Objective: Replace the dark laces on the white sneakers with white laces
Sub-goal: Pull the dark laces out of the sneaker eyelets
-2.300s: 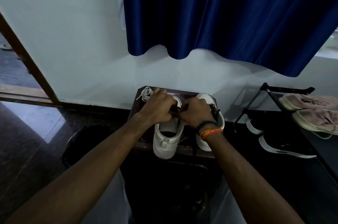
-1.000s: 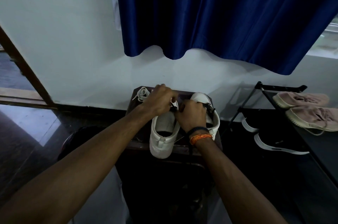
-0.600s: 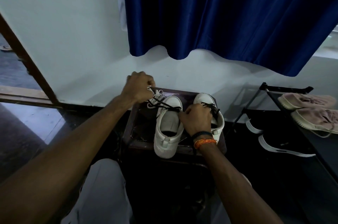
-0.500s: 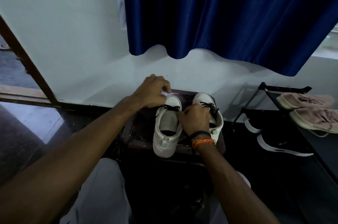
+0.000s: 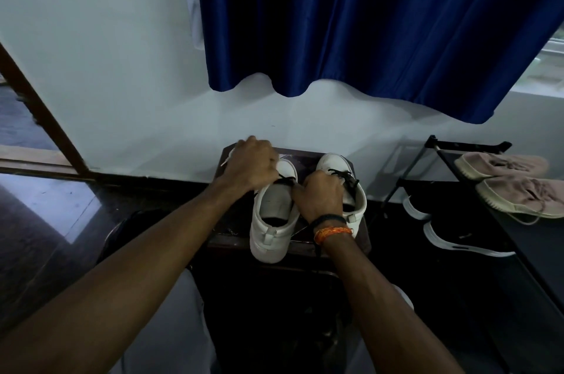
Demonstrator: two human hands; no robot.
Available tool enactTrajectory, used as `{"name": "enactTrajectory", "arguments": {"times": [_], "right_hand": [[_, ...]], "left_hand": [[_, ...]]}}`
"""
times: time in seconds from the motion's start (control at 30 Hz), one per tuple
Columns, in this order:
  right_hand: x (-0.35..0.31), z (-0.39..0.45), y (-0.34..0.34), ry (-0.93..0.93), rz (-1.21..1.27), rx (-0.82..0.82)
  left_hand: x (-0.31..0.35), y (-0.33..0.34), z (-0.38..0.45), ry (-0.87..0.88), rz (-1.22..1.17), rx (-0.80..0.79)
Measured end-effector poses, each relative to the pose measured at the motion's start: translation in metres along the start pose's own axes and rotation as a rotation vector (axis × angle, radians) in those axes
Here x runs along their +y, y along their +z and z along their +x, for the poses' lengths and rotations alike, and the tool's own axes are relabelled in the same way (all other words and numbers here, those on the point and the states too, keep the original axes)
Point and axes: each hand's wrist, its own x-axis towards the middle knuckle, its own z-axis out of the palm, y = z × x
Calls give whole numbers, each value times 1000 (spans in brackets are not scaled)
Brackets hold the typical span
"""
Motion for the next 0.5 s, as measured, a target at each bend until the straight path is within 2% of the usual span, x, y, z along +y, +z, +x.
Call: {"name": "enactTrajectory", "arguments": {"times": [0.17,0.27,0.33,0.5], "right_hand": [[2,-2,-2,21,30,1],[0,-3,-2,14,20,6],[0,-3,-1,9,18,-1],[2,-3,-3,-5,30,-13]], "left_hand": [[-56,-26,-9,-532,-320,95],[-76,-35,-17,-674,-277,167],[-78,-34,-20,-635,-232,188],[-46,-20,-10,-226,-169,154]]}}
